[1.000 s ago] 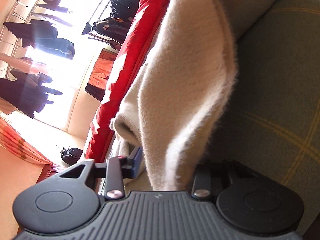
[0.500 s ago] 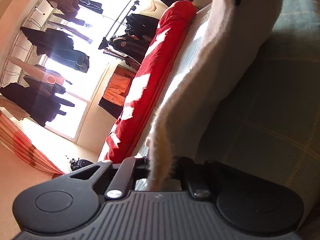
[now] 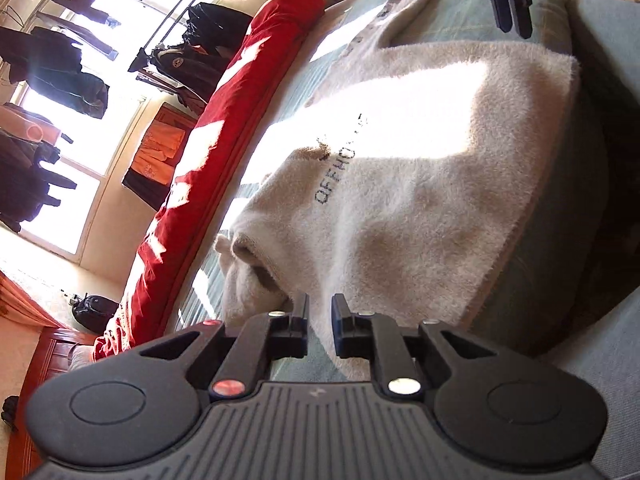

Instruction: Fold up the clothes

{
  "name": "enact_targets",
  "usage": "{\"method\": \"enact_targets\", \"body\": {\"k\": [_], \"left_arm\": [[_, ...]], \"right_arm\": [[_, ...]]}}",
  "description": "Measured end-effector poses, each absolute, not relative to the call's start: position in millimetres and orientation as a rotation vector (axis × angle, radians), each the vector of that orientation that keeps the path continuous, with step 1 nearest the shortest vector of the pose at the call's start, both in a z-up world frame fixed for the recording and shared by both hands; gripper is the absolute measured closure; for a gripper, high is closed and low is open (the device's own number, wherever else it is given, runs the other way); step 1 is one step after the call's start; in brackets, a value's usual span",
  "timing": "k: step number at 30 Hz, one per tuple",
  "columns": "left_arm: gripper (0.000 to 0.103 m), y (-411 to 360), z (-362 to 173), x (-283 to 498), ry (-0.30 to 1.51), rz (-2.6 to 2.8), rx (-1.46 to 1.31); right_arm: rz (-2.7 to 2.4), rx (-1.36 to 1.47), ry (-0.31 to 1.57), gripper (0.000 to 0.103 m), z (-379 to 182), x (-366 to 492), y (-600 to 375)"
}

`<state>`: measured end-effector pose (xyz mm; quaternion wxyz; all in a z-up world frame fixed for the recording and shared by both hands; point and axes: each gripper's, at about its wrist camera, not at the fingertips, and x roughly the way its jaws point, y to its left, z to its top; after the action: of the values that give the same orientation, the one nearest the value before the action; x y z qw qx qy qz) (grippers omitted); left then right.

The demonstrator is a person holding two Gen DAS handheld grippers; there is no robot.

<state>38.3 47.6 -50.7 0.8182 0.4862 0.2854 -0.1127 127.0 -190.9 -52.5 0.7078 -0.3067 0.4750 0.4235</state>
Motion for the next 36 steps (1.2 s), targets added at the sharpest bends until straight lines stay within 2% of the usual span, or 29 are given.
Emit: {"method": "enact_targets", "body": {"k": [5,7,9,12,15,19,25,36], "left_arm": [[0.088,61.0,-33.9,36.1,0.621,-0.201,0.887],[0.088,71.1,-29.3,48.9,0.663,-0.194,0.760],[0.087,84.5,-29.5,65.5,0.726,-0.197,0.612],[0.065,117.0,-46.9,86.7,0.870,-0.190,0.324],[0.063,143.7,-64.1,99.3,0.960,-0.182,0.119],[0.051,178.4,-78.1,107.3,1.008,-0.141,-0.102],[0.047,217.2,-100.1,119.8,1.062,-0.080,-0.363],[0.047,211.1,-139.1,137.4,1.170,-0.114,-0.458]], "right_arm": [[0.849,-0.604,1.014,0.083,-39.2,141.2,-203.8],[0.797,-0.523,1.009,0.070,-35.9,152.9,-214.2],[0.741,-0.403,1.029,0.068,-37.9,168.2,-230.3],[0.680,-0.174,1.105,0.068,-53.2,188.6,-261.4],[0.635,0.040,1.201,0.064,-82.2,207.1,-293.4],[0.589,0.232,1.298,0.058,-123.2,210.5,-327.3],[0.546,0.456,1.350,0.052,-177.6,210.3,-352.4],[0.615,0.799,1.279,0.047,-221.1,200.5,-359.9]]}}
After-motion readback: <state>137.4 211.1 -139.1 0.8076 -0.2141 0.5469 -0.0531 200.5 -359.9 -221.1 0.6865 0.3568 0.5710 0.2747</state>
